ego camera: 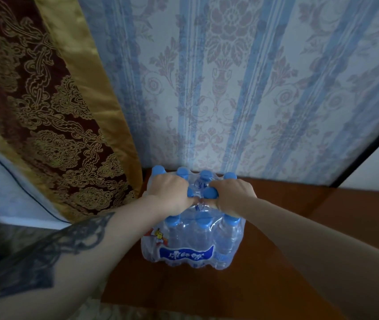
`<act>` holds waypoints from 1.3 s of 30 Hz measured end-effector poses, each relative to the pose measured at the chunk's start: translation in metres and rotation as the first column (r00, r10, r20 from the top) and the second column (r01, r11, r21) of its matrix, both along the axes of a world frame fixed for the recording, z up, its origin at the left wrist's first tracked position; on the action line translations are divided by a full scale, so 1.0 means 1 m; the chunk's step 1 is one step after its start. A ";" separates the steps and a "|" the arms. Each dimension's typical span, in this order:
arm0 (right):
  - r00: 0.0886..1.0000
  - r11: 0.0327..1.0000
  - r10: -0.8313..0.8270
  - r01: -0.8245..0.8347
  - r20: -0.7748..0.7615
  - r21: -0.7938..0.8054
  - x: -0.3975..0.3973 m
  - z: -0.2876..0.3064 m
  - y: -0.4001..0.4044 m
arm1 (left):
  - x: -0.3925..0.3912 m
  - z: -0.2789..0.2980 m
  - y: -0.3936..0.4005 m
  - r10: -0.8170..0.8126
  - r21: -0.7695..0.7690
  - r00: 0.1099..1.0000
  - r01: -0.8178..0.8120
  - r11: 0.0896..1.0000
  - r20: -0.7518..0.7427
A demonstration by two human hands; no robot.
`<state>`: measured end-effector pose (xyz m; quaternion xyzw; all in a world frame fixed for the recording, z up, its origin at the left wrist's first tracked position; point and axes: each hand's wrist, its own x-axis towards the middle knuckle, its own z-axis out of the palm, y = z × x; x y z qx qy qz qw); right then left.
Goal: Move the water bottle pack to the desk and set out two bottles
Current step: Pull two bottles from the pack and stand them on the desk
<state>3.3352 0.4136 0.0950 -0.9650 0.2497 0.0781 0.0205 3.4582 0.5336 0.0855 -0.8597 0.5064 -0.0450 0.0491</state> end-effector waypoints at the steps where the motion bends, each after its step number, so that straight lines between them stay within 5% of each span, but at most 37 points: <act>1: 1.000 1.000 0.014 -0.014 0.010 -0.011 -0.001 0.000 0.001 | -0.001 -0.001 0.000 0.020 -0.023 1.000 -0.020 1.000 -0.006; 9: 0.988 0.977 -0.134 0.119 0.077 0.180 -0.004 0.003 0.013 | -0.007 -0.003 0.004 0.119 -0.133 0.990 -0.128 0.983 -0.070; 16: 0.804 0.891 -0.341 0.111 0.488 0.441 0.003 0.013 0.023 | -0.004 0.005 0.008 0.089 -0.107 0.986 -0.105 0.989 -0.142; 22: 0.769 0.936 -0.251 0.038 0.588 0.350 -0.001 0.027 0.025 | -0.009 0.003 0.011 0.086 -0.119 0.983 -0.107 0.987 -0.164; 28: 0.638 0.937 -0.291 0.040 0.713 0.346 0.001 0.042 0.033 | -0.010 -0.001 0.018 0.055 -0.255 0.978 -0.107 0.961 -0.204; 39: 0.423 0.930 -0.321 -0.029 0.847 0.367 -0.010 0.092 0.036 | -0.013 0.005 0.022 0.094 -0.406 0.872 -0.316 0.857 -0.481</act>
